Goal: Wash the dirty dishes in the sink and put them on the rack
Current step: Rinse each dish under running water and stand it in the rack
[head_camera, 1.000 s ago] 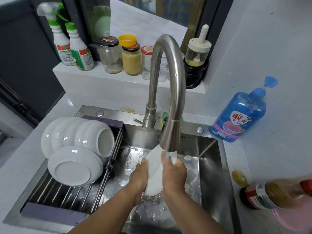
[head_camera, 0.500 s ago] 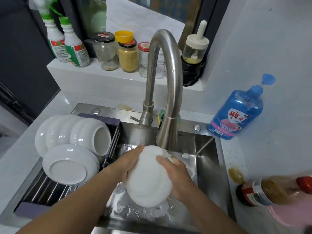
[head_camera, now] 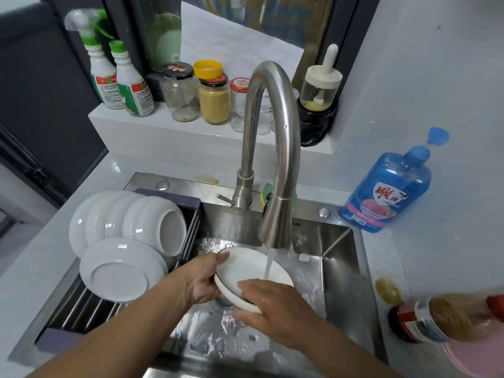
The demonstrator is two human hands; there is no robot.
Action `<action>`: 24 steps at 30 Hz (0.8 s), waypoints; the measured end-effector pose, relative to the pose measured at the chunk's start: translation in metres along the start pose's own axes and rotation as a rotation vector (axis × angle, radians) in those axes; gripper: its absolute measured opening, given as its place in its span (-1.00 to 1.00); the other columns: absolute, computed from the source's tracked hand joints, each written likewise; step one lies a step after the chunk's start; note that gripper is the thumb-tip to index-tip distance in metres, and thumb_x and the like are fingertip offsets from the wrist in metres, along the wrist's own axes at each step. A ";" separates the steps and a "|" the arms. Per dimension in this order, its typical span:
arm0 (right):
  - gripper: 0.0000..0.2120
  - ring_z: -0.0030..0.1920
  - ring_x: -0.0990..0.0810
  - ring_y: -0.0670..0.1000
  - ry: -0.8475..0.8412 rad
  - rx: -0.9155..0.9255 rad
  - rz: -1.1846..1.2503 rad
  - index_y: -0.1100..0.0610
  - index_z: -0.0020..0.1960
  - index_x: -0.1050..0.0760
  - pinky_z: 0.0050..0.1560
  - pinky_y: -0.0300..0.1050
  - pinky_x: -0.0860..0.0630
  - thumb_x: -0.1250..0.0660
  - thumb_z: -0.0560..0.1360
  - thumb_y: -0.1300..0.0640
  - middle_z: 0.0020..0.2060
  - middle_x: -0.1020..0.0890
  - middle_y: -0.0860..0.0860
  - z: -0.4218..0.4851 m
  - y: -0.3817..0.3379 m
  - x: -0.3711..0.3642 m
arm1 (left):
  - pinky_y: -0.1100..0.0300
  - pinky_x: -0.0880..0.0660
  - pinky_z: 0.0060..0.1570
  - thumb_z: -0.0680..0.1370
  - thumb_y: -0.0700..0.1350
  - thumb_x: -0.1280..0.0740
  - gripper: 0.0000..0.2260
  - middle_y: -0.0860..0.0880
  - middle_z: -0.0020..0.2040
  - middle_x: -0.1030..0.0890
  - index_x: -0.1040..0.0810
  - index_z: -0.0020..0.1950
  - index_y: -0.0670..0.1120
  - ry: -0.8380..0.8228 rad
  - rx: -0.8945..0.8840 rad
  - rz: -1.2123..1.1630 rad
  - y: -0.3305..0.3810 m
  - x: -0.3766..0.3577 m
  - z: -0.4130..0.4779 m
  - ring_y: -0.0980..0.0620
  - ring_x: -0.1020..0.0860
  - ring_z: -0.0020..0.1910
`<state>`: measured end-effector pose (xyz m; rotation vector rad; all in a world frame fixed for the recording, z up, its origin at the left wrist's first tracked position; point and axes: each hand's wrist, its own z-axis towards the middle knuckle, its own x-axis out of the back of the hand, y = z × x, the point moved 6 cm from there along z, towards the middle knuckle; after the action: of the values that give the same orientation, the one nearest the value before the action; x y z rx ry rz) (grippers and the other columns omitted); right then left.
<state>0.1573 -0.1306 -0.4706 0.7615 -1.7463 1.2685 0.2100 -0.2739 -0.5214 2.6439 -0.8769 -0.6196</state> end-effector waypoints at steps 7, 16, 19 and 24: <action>-0.58 0.37 -0.43 -0.11 0.183 -0.098 0.041 -0.04 0.22 -0.58 0.54 -0.10 -0.17 -0.03 0.68 -0.21 0.30 -0.53 -0.13 -0.017 0.044 -0.012 | -0.14 -0.64 -0.03 0.69 0.06 -0.20 -0.61 -0.27 0.19 -0.67 -0.49 0.40 -0.16 -0.094 -0.150 -0.224 -0.016 0.017 0.011 -0.24 -0.68 0.09; -0.81 0.02 -0.59 0.15 0.284 -0.728 0.469 0.02 0.24 -0.36 0.01 0.02 -0.48 -0.19 0.67 0.00 -0.06 -0.60 0.05 0.009 0.076 0.012 | -0.12 -0.67 -0.07 0.69 -0.18 -0.23 -0.71 -0.26 0.16 -0.68 -0.49 0.39 -0.24 0.025 -0.273 -0.245 -0.020 0.022 0.020 -0.24 -0.66 0.12; -0.76 0.06 -0.56 0.19 0.262 -0.793 0.531 0.11 0.28 -0.41 0.01 -0.03 -0.40 -0.10 0.70 0.05 -0.04 -0.57 0.12 0.011 0.077 0.008 | -0.10 -0.67 -0.10 0.67 -0.29 -0.24 -0.75 -0.22 0.09 -0.71 -0.52 0.34 -0.21 0.050 -0.343 -0.219 -0.014 0.019 0.014 -0.21 -0.69 0.01; -0.81 -0.05 -0.45 0.07 0.462 -0.927 0.706 0.20 0.21 -0.39 -0.09 -0.16 -0.25 -0.07 0.72 0.14 -0.02 -0.53 0.08 0.009 0.061 -0.007 | 0.03 -0.65 -0.15 0.57 -0.46 -0.29 -0.65 -0.14 0.03 -0.74 -0.54 0.30 -0.18 0.138 -0.441 -0.197 -0.034 0.000 -0.006 -0.15 -0.71 0.01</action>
<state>0.1069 -0.1207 -0.5055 -0.6744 -1.9586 0.7650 0.2294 -0.2468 -0.5296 2.3469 -0.3871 -0.5883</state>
